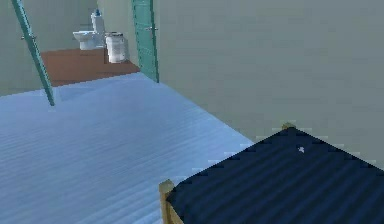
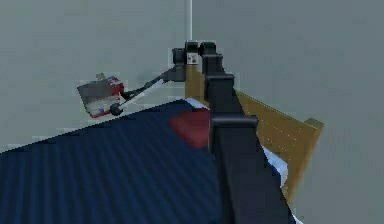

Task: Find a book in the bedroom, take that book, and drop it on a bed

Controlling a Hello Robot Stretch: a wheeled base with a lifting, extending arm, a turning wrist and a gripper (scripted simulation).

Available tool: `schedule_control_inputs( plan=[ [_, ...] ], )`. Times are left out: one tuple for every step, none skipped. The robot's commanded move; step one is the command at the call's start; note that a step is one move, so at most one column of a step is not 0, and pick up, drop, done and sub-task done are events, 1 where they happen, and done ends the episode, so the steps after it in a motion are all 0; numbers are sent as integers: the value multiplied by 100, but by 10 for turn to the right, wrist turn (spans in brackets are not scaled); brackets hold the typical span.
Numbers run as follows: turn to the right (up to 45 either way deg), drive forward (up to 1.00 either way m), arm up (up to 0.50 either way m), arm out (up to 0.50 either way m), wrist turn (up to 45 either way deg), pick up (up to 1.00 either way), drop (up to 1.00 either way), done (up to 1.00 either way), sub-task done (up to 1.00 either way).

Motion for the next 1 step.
schedule_control_inputs(
  plan=[
    [0, 0, -30, 0, 0, 0, 0, 0, 0]
  ],
)
